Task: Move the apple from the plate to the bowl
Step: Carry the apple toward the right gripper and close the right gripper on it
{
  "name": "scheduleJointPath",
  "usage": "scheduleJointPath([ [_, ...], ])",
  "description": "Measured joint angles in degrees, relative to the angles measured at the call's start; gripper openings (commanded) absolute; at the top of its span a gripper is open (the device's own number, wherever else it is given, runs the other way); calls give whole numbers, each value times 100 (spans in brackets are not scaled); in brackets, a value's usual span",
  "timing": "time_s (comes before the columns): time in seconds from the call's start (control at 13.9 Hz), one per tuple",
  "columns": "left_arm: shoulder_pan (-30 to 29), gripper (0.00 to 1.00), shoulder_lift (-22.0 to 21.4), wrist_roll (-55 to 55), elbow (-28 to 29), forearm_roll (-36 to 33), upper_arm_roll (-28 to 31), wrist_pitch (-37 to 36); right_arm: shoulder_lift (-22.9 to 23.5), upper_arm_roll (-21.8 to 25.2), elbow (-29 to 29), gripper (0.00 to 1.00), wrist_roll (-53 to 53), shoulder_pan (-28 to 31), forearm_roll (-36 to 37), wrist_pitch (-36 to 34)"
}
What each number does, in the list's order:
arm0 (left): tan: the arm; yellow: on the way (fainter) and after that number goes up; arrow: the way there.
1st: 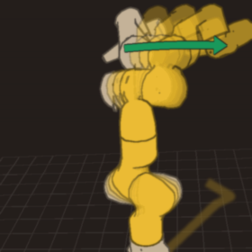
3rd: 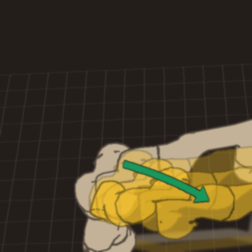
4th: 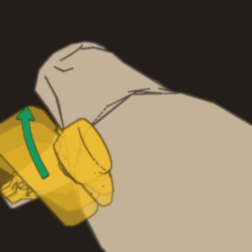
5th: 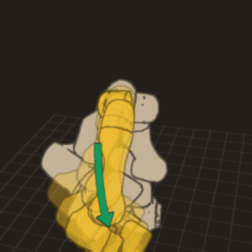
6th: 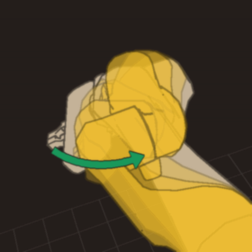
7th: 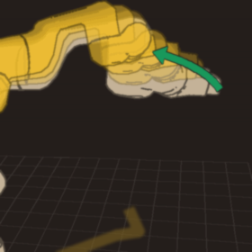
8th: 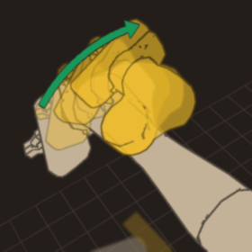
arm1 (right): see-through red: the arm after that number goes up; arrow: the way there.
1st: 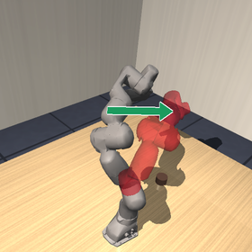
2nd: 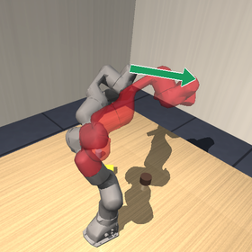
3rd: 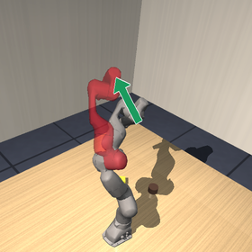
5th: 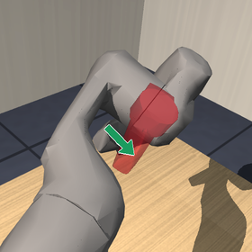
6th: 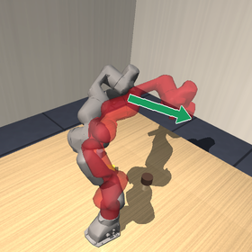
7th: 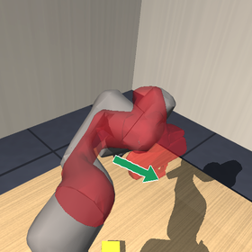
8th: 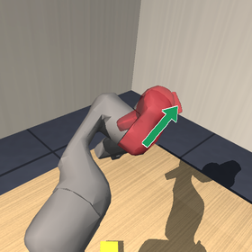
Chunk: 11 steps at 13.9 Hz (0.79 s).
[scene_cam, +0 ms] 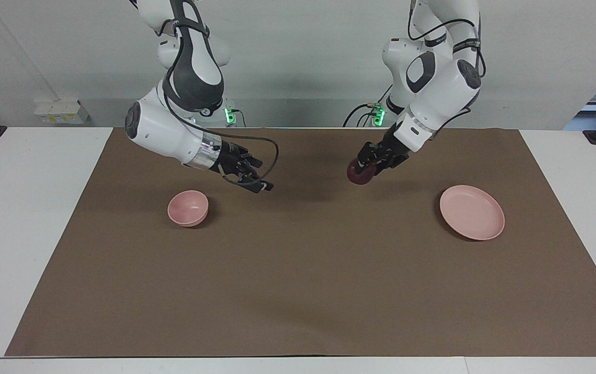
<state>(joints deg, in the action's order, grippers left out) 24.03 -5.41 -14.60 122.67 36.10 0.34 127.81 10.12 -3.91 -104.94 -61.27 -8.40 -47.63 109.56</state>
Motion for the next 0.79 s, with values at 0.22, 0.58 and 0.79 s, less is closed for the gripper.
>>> scheduleJointPath([
  [0.22,451,0,10,-123,-1,605,-25,645,81,-2,7,100,-560,-283,-246,259],
  [0.58,846,0,149,-180,-9,1046,-103,1547,148,-3,9,100,-1113,-514,-292,376],
  [0.79,876,0,271,-187,-156,1059,-136,1613,148,-4,10,100,-1116,-564,-292,320],
])
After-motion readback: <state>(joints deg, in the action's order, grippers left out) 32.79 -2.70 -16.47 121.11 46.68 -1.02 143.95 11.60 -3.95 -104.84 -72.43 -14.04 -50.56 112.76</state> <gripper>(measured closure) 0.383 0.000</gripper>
